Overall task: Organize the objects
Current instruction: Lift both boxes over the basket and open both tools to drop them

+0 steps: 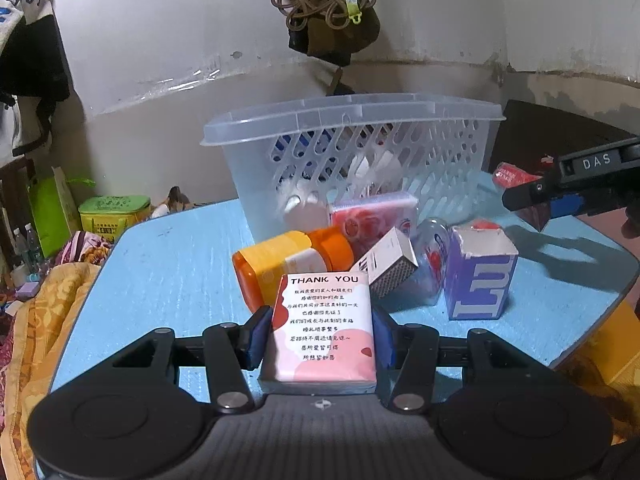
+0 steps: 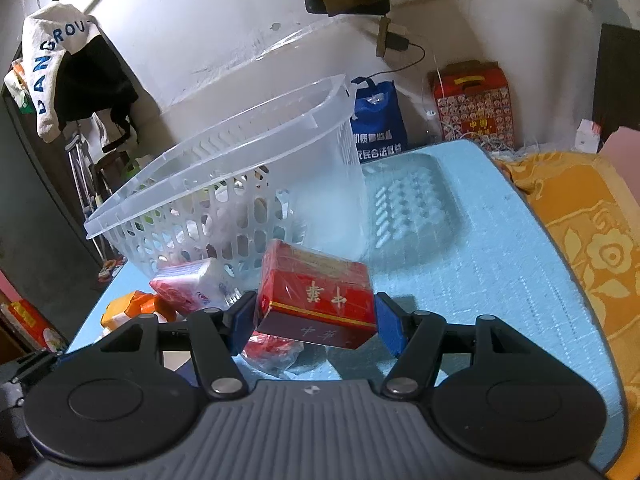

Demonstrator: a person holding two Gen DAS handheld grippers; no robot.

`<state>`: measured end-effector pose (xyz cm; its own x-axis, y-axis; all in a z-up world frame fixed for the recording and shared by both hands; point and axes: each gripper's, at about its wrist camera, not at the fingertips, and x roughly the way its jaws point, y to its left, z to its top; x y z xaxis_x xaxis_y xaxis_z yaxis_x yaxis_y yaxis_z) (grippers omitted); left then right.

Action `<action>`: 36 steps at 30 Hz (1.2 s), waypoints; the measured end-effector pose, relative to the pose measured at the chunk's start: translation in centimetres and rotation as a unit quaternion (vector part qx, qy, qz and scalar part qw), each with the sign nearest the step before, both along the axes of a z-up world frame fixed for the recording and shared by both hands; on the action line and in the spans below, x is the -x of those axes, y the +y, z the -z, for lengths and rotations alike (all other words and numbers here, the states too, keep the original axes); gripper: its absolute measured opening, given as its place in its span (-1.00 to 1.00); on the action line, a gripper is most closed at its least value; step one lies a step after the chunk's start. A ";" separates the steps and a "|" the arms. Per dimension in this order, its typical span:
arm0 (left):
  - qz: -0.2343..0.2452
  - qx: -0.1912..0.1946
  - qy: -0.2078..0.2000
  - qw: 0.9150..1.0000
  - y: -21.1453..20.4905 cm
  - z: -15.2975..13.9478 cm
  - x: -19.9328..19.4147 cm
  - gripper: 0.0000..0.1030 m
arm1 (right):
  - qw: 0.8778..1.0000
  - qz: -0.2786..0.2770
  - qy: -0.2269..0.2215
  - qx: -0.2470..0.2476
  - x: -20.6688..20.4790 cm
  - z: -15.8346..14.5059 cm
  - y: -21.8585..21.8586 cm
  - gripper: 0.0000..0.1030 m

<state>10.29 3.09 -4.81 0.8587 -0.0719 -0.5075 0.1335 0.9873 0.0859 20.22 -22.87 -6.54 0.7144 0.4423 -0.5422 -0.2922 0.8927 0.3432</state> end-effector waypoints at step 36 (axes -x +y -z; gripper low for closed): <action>-0.036 0.040 -0.072 0.996 2.7 -3.3 1.6 0.08 | 0.991 -0.029 -0.117 0.052 3.5 -3.2 2.6 0.27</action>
